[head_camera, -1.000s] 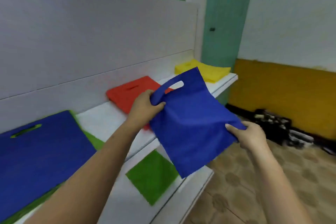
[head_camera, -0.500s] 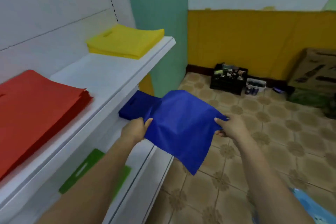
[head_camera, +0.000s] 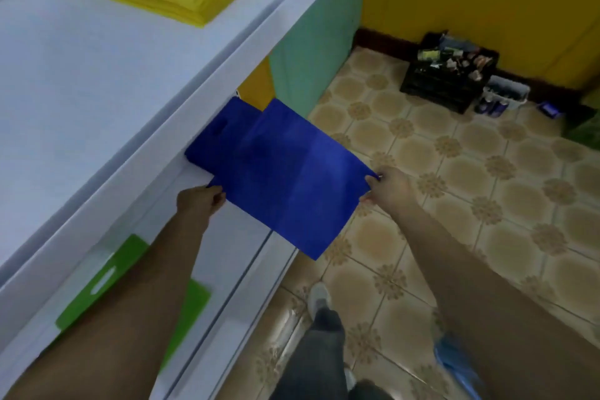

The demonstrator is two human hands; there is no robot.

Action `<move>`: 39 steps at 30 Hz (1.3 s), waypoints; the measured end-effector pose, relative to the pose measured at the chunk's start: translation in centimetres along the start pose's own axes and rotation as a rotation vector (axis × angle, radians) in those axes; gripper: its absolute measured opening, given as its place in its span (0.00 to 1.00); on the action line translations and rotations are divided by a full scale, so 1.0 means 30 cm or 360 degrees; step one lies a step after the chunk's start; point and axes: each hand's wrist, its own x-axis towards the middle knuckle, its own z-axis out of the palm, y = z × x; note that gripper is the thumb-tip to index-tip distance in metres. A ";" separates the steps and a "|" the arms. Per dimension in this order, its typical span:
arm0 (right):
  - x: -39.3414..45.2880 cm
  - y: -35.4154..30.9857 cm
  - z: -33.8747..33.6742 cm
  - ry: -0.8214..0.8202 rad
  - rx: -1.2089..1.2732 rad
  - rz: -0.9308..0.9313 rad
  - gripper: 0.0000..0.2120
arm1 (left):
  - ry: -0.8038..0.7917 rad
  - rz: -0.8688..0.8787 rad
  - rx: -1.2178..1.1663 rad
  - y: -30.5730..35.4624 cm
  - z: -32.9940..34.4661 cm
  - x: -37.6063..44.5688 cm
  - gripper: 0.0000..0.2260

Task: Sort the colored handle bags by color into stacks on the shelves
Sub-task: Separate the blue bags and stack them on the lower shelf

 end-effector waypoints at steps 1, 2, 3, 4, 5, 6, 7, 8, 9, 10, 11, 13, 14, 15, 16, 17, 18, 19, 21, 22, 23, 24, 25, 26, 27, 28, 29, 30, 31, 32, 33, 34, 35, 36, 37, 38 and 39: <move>0.059 -0.014 0.029 0.0018 -0.0041 -0.0024 0.07 | 0.0021 -0.0093 -0.0147 0.000 0.018 0.051 0.06; 0.113 -0.030 0.060 0.0012 -0.0047 -0.0040 0.05 | 0.0063 -0.0141 -0.0236 -0.005 0.034 0.102 0.06; 0.170 -0.040 0.094 -0.0008 -0.0030 -0.0056 0.06 | 0.0114 -0.0148 -0.0261 -0.009 0.048 0.149 0.06; 0.229 -0.049 0.127 -0.0040 -0.0006 -0.0061 0.09 | 0.0159 -0.0139 -0.0262 -0.009 0.063 0.195 0.06; 0.291 -0.057 0.162 -0.0089 -0.0007 -0.0080 0.12 | 0.0206 -0.0135 -0.0273 -0.005 0.078 0.242 0.07; 0.340 -0.066 0.189 -0.0142 -0.0045 -0.0114 0.13 | 0.0257 -0.0117 -0.0281 -0.003 0.088 0.291 0.08; 0.394 -0.066 0.216 -0.0187 -0.0077 -0.0172 0.13 | 0.0313 -0.0086 -0.0262 0.003 0.098 0.334 0.08; 0.442 -0.076 0.237 -0.0206 -0.0095 -0.0216 0.12 | 0.0368 -0.0057 -0.0242 0.009 0.106 0.379 0.08; 0.492 -0.089 0.259 -0.0209 -0.0128 -0.0258 0.12 | 0.0418 -0.0025 -0.0220 0.018 0.110 0.417 0.07; 0.537 -0.105 0.282 -0.0226 -0.0155 -0.0301 0.12 | 0.0466 0.0022 -0.0217 0.026 0.108 0.459 0.06; 0.586 -0.117 0.307 -0.0241 -0.0166 -0.0325 0.12 | 0.0504 0.0087 -0.0228 0.033 0.099 0.495 0.04; 0.665 -0.143 0.360 -0.0325 -0.0086 -0.0287 0.13 | 0.0560 0.0188 -0.0243 0.051 0.083 0.562 0.04; 0.699 -0.153 0.385 -0.0367 -0.0062 -0.0294 0.13 | 0.0590 0.0216 -0.0209 0.058 0.079 0.595 0.03; 0.734 -0.159 0.414 -0.0387 -0.0081 -0.0330 0.13 | 0.0607 0.0222 -0.0155 0.063 0.076 0.621 0.03; 0.756 -0.165 0.439 -0.0410 -0.0095 -0.0351 0.13 | 0.0630 0.0228 -0.0126 0.066 0.077 0.643 0.06; 0.783 -0.161 0.468 -0.0423 -0.0058 -0.0338 0.13 | 0.0658 0.0233 -0.0104 0.062 0.073 0.663 0.11; 0.800 -0.160 0.491 -0.0434 0.0002 -0.0289 0.13 | 0.0714 0.0253 -0.0052 0.052 0.069 0.687 0.16; 0.816 -0.150 0.512 -0.0448 0.0044 -0.0242 0.13 | 0.0759 0.0244 0.0039 0.045 0.067 0.694 0.17; 0.830 -0.123 0.541 -0.0365 -0.0098 -0.0294 0.13 | 0.0729 0.0165 0.0242 0.026 0.083 0.701 0.08; 0.827 -0.114 0.546 -0.0301 -0.0247 -0.0384 0.13 | 0.0686 0.0142 0.0313 0.020 0.096 0.705 0.08; 0.825 -0.105 0.553 -0.0241 -0.0401 -0.0509 0.13 | 0.0658 0.0126 0.0381 0.013 0.109 0.709 0.12; 0.820 -0.101 0.557 -0.0226 -0.0557 -0.0643 0.15 | 0.0625 0.0106 0.0386 0.016 0.129 0.705 0.12; 0.818 -0.099 0.566 -0.0257 -0.0680 -0.0740 0.19 | 0.0574 0.0099 0.0376 0.021 0.145 0.693 0.08; 0.807 -0.101 0.576 -0.0329 -0.0758 -0.0775 0.24 | 0.0541 0.0114 0.0409 0.023 0.149 0.687 0.07; 0.805 -0.098 0.586 -0.0378 -0.0843 -0.0811 0.28 | 0.0505 0.0144 0.0457 0.021 0.150 0.691 0.14; 0.798 -0.096 0.592 -0.0356 -0.0982 -0.0862 0.31 | 0.0464 0.0196 0.0500 0.030 0.165 0.659 0.19; 0.792 -0.090 0.594 -0.0272 -0.1139 -0.0900 0.33 | 0.0440 0.0233 0.0552 0.035 0.174 0.638 0.22; 0.779 -0.088 0.586 -0.0172 -0.1272 -0.0906 0.33 | 0.0441 0.0263 0.0591 0.039 0.183 0.609 0.23; 0.756 -0.096 0.566 -0.0096 -0.1338 -0.0877 0.34 | 0.0456 0.0276 0.0593 0.044 0.192 0.569 0.24; 0.726 -0.104 0.542 -0.0066 -0.1349 -0.0842 0.34 | 0.0471 0.0310 0.0612 0.051 0.198 0.518 0.25; 0.692 -0.117 0.516 -0.0063 -0.1318 -0.0865 0.34 | 0.0473 0.0378 0.0652 0.050 0.195 0.479 0.26; 0.650 -0.128 0.492 -0.0092 -0.1271 -0.0955 0.34 | 0.0470 0.0433 0.0687 0.044 0.190 0.431 0.26; 0.604 -0.137 0.473 -0.0150 -0.1217 -0.1093 0.34 | 0.0465 0.0471 0.0705 0.030 0.182 0.384 0.26; 0.553 -0.149 0.456 -0.0253 -0.1146 -0.1244 0.34 | 0.0464 0.0504 0.0709 0.016 0.172 0.332 0.26; 0.495 -0.166 0.442 -0.0383 -0.1053 -0.1376 0.33 | 0.0471 0.0527 0.0710 0.000 0.163 0.280 0.25; 0.433 -0.185 0.430 -0.0504 -0.0958 -0.1468 0.33 | 0.0489 0.0548 0.0700 -0.020 0.150 0.228 0.25; 0.368 -0.207 0.422 -0.0609 -0.0875 -0.1524 0.33 | 0.0502 0.0571 0.0674 -0.042 0.134 0.174 0.24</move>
